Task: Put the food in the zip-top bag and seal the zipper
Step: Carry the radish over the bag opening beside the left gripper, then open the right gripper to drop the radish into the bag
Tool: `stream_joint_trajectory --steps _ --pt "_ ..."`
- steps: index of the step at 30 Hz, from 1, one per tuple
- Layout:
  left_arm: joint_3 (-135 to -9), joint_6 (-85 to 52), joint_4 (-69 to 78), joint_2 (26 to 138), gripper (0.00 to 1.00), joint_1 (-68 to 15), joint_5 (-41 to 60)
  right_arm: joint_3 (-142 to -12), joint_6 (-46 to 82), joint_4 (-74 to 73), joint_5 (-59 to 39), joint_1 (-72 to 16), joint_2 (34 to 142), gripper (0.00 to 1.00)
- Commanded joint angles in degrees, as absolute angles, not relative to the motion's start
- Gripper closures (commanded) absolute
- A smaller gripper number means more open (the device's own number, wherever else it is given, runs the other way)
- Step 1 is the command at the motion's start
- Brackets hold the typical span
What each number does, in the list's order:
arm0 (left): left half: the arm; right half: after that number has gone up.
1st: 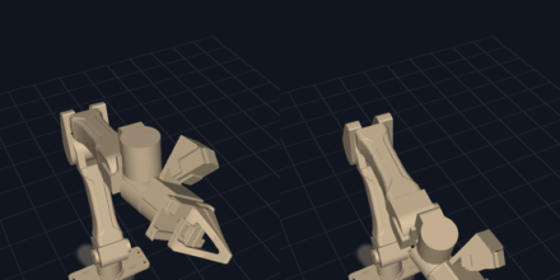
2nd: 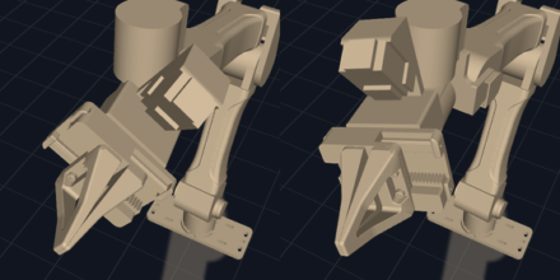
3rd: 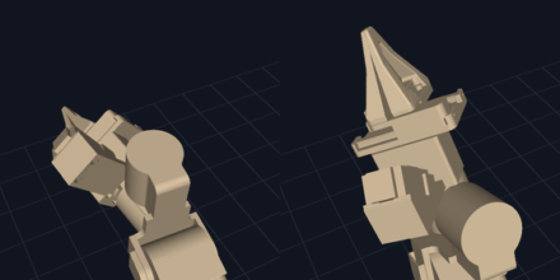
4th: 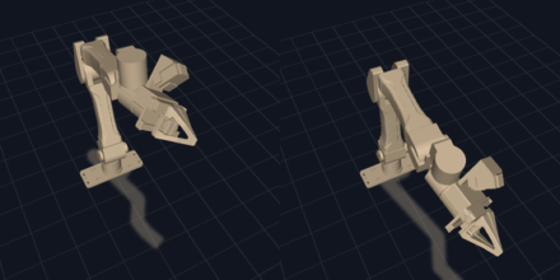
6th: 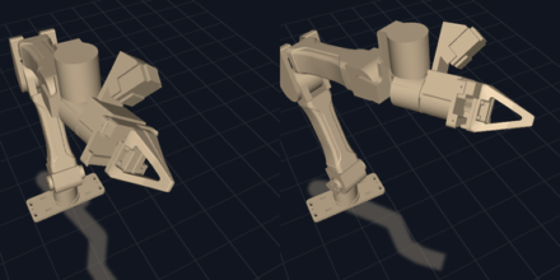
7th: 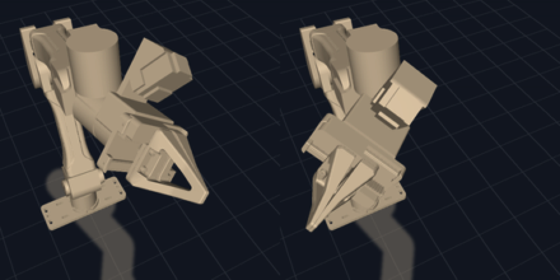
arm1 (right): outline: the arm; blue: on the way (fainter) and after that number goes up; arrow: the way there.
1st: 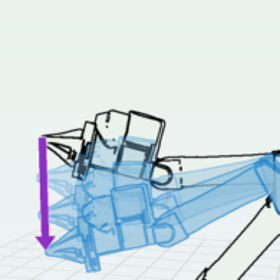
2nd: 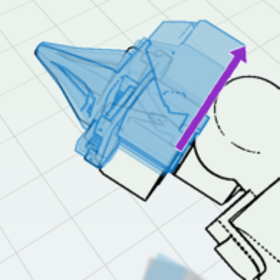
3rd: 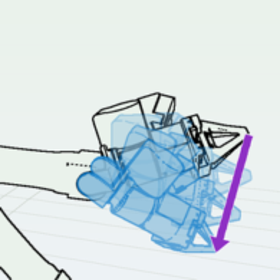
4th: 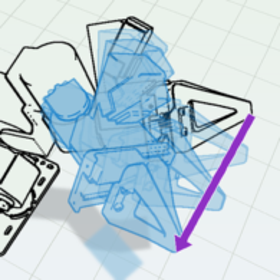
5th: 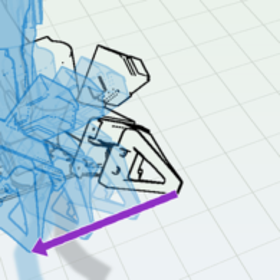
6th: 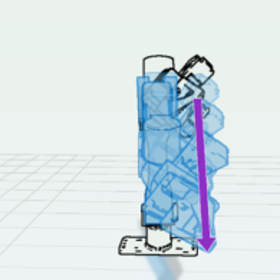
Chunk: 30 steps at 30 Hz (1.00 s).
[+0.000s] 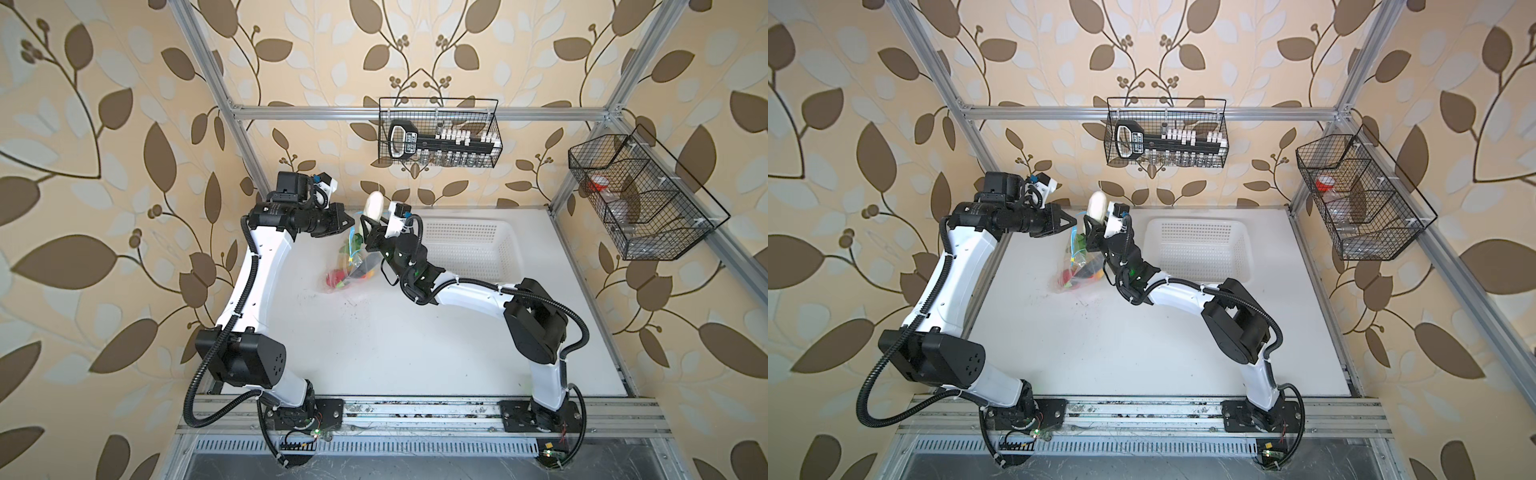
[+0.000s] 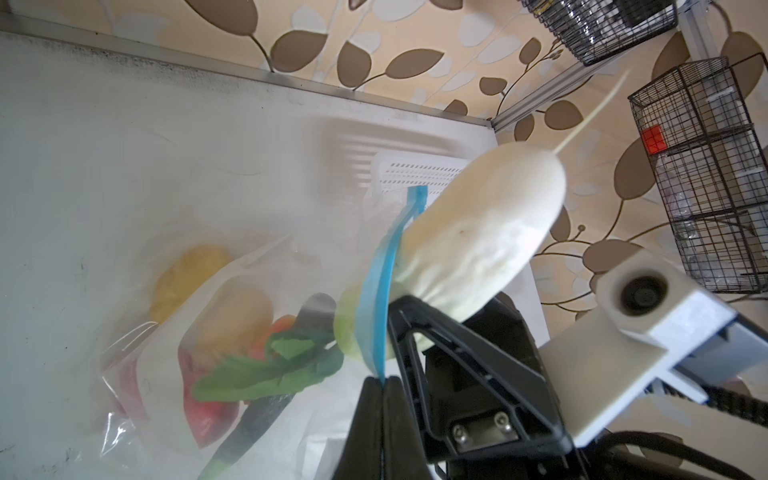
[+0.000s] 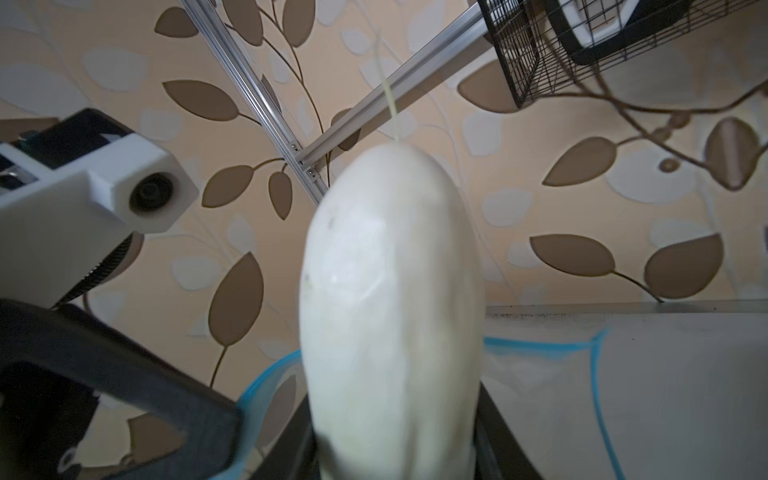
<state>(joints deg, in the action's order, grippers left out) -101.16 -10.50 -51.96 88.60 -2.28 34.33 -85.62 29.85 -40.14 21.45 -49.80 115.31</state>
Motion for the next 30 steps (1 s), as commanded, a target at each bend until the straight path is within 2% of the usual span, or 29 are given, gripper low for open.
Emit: stream_joint_trajectory --steps 1,10,15,17,21,23,27,30 --pt "-105.3 -11.0 -50.9 88.9 1.00 -2.5 34.6 -88.0 29.8 -41.0 19.7 -50.4 115.7 1.00" --pt "-109.5 -11.4 -50.6 92.2 1.00 -2.6 32.8 -85.7 28.3 -39.2 14.3 -49.5 115.9 1.00" --pt "-110.9 -11.2 -51.0 93.9 1.00 -2.6 32.3 -86.4 26.6 -37.2 10.1 -48.9 117.1 0.84" --pt "-111.3 -11.7 -51.0 94.3 1.00 -2.5 32.4 -87.9 26.6 -35.2 9.0 -48.6 118.5 0.67" --pt "-111.4 -12.2 -50.8 94.2 1.00 -2.7 32.8 -89.7 28.2 -33.8 5.1 -47.3 120.0 0.43" --pt "-110.9 -12.0 -50.7 93.9 1.00 -2.8 32.5 -89.6 28.2 -34.3 3.6 -47.0 119.3 0.13" --pt "-110.1 -11.6 -50.6 93.6 1.00 -2.8 32.2 -89.9 27.1 -34.1 1.2 -46.8 116.6 0.02" --pt "-109.9 -11.4 -50.4 93.4 1.00 -2.8 31.9 -90.2 26.9 -32.1 0.8 -46.8 114.1 0.00"
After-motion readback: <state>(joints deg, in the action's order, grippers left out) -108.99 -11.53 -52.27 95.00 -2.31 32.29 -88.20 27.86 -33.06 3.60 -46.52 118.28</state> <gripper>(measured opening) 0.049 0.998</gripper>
